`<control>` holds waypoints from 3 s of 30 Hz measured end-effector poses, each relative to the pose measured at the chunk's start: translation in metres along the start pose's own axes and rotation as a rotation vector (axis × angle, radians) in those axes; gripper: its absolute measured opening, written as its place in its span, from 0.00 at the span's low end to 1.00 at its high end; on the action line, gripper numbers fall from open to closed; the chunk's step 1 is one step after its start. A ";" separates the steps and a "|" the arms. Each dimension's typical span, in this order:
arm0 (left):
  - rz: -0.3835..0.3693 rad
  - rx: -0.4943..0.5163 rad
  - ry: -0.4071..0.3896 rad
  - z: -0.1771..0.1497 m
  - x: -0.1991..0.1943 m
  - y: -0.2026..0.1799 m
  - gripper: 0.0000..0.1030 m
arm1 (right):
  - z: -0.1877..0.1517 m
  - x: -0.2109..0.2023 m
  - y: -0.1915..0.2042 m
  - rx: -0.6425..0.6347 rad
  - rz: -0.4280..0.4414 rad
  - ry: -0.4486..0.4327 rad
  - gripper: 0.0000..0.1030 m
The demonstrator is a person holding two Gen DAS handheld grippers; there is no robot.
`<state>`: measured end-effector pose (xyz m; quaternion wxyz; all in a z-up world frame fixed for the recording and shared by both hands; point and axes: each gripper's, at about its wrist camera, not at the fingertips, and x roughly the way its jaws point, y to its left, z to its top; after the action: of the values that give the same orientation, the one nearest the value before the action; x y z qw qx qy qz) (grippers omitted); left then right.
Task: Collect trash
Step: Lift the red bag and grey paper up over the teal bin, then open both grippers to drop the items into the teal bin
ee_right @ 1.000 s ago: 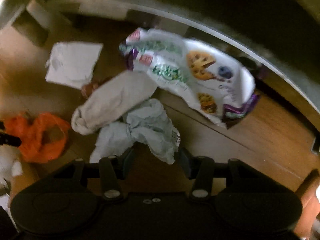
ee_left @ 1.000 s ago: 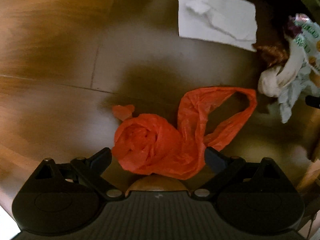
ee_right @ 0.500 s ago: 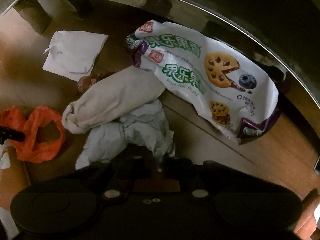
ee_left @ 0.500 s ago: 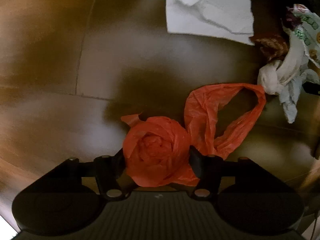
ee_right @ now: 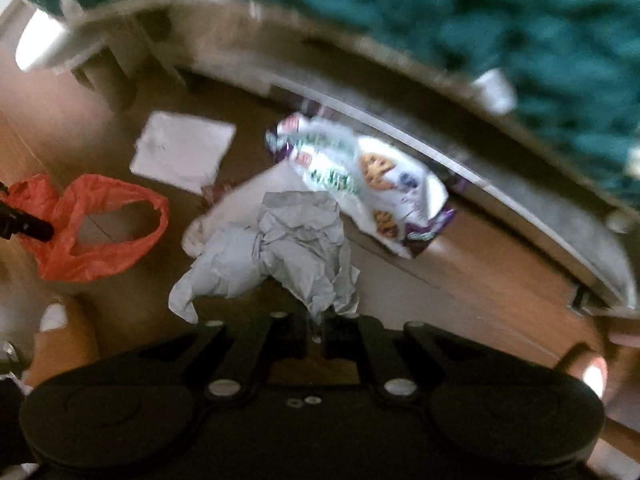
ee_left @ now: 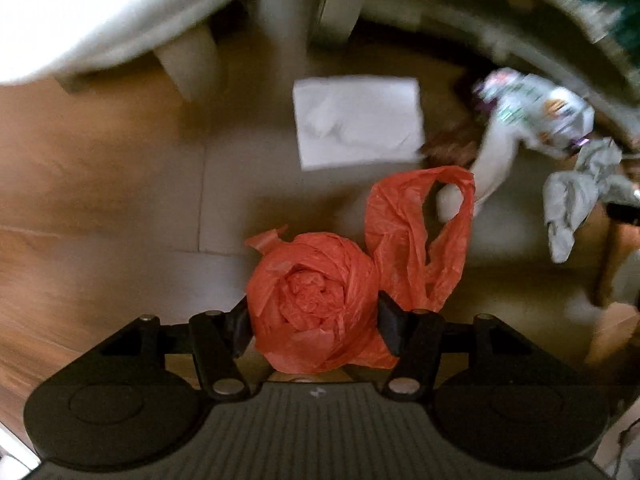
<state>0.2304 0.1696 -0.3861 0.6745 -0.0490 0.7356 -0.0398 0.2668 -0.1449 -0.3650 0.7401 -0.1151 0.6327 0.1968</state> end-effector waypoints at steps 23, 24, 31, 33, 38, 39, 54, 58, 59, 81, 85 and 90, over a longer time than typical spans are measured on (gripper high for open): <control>-0.014 0.087 -0.567 -0.083 -0.329 -0.109 0.59 | -0.060 -0.318 0.017 0.101 0.044 -0.487 0.04; -0.009 0.084 -0.589 -0.086 -0.339 -0.115 0.59 | -0.064 -0.330 0.018 0.100 0.041 -0.508 0.04; 0.011 0.070 -0.756 -0.112 -0.420 -0.145 0.59 | -0.068 -0.420 0.014 0.073 0.005 -0.669 0.04; 0.014 0.075 -0.800 -0.116 -0.442 -0.157 0.59 | -0.062 -0.444 0.011 0.062 -0.015 -0.721 0.04; 0.034 0.091 -0.919 -0.116 -0.499 -0.186 0.59 | -0.038 -0.500 0.003 0.051 -0.065 -0.829 0.04; 0.041 0.091 -0.938 -0.114 -0.507 -0.191 0.59 | -0.033 -0.510 0.001 0.052 -0.075 -0.846 0.04; 0.216 0.116 -1.072 -0.032 -0.589 -0.254 0.59 | 0.080 -0.561 -0.017 0.056 -0.214 -0.911 0.04; 0.246 0.135 -1.048 0.004 -0.582 -0.264 0.59 | 0.109 -0.551 -0.021 0.046 -0.231 -0.886 0.04; 0.255 0.141 -1.038 0.014 -0.577 -0.265 0.59 | 0.116 -0.548 -0.022 0.041 -0.235 -0.878 0.04; 0.278 0.254 -0.824 0.138 -0.486 -0.293 0.61 | 0.196 -0.452 -0.047 -0.051 -0.254 -0.672 0.11; 0.273 0.254 -0.806 0.142 -0.479 -0.293 0.62 | 0.197 -0.449 -0.048 -0.079 -0.253 -0.671 0.17; 0.260 0.248 -0.811 0.141 -0.479 -0.293 0.68 | 0.195 -0.451 -0.048 -0.099 -0.241 -0.671 0.24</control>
<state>0.4175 -0.0597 0.1119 0.9086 0.1139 0.4013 -0.0201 0.4065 -0.1715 0.1079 0.9179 -0.1537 0.3263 0.1653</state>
